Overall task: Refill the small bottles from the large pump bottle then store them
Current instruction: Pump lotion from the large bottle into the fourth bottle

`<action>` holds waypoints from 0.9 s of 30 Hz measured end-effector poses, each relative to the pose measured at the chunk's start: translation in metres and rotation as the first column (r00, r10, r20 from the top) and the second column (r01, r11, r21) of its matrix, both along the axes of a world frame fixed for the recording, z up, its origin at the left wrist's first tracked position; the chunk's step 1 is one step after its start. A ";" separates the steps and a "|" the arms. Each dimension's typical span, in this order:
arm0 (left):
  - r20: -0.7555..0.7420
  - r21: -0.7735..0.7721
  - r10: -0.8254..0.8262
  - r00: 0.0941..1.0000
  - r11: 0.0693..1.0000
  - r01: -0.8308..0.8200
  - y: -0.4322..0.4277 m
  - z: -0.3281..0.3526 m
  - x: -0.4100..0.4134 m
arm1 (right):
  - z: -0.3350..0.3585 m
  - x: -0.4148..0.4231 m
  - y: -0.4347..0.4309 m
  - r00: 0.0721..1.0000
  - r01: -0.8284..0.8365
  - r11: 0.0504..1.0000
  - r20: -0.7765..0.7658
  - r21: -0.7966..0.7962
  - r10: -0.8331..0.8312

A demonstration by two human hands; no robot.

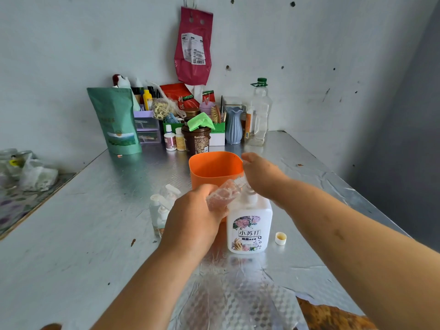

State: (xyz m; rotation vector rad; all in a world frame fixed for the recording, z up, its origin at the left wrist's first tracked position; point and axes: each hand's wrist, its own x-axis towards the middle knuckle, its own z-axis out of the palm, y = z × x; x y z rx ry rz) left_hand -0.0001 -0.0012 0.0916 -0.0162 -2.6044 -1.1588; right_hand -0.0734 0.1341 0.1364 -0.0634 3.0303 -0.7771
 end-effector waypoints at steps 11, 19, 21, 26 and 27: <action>0.009 -0.049 0.018 1.000 0.999 -0.018 0.002 0.003 0.002 | 0.010 0.005 0.000 0.999 0.021 0.998 0.040 0.051 -0.023; 0.006 -0.051 0.013 1.000 0.999 -0.013 0.002 0.005 0.002 | 0.007 0.001 -0.001 1.000 0.009 0.998 0.021 0.059 -0.011; 0.008 -0.038 0.011 1.000 0.999 -0.011 0.002 0.005 0.002 | 0.006 0.000 -0.001 1.000 0.009 0.998 0.012 0.064 -0.010; 0.002 -0.014 0.008 1.000 1.000 -0.008 0.002 0.003 0.003 | 0.004 0.000 0.001 1.000 -0.003 0.997 0.009 0.082 0.002; 0.003 -0.015 0.009 1.000 1.000 -0.008 0.002 0.003 0.003 | 0.004 0.000 0.001 1.000 -0.002 0.997 0.000 0.076 0.002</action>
